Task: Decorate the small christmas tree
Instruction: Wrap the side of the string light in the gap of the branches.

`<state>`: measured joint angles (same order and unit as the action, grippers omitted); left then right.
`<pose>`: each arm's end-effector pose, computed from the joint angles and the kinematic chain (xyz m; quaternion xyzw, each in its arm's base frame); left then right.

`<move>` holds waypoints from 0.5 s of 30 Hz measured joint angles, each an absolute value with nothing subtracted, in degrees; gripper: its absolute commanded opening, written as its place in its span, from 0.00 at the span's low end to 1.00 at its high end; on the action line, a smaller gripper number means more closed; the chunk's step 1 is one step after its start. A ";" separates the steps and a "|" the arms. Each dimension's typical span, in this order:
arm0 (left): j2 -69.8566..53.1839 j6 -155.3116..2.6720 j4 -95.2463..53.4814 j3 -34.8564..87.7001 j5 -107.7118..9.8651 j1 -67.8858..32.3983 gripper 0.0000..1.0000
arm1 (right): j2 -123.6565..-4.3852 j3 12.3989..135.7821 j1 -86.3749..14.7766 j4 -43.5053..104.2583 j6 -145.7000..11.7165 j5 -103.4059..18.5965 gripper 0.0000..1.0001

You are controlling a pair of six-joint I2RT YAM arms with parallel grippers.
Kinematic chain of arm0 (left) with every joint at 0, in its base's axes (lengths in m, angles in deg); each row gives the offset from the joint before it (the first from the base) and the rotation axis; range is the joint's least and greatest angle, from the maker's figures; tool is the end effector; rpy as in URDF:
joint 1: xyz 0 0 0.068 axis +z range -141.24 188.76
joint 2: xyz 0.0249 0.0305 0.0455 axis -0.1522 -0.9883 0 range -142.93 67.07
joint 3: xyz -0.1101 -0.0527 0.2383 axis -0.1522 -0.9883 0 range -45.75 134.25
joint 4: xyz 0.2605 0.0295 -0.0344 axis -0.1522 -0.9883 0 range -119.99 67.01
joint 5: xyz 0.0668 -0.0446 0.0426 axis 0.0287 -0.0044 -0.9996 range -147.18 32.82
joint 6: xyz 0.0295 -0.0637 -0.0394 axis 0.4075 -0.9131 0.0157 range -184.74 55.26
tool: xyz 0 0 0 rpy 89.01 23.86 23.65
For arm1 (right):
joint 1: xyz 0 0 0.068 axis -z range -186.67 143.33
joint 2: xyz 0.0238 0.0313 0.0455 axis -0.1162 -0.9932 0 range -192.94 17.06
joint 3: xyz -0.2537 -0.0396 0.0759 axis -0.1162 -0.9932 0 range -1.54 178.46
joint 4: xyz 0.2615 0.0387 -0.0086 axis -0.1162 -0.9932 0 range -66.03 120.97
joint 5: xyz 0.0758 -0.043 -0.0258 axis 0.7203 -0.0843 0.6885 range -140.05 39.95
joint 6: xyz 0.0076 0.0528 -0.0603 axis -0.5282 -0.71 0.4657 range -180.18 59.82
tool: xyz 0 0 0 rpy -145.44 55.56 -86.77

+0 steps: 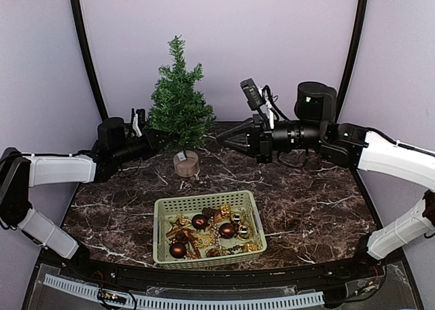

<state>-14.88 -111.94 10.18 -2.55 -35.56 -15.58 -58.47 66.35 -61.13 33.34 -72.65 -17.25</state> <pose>0.3109 -0.1688 0.2476 -0.0207 0.7381 -0.4984 0.4542 0.1678 0.2996 0.3783 -0.4316 0.5936 0.5305 0.4242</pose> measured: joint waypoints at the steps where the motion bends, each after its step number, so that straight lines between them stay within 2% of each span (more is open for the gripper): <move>1: -14.86 -111.94 10.18 -2.55 -35.58 -15.58 0.19 | -58.47 66.53 -61.13 33.39 -72.65 -16.62 0.00; 8: -14.69 -111.81 10.16 -2.55 -35.84 -15.58 0.14 | -58.47 68.21 -61.17 34.94 -72.69 -13.53 0.00; 15: -14.64 -111.35 9.99 -2.55 -36.41 -15.58 0.13 | -59.91 68.19 -61.19 35.22 -73.15 -15.98 0.00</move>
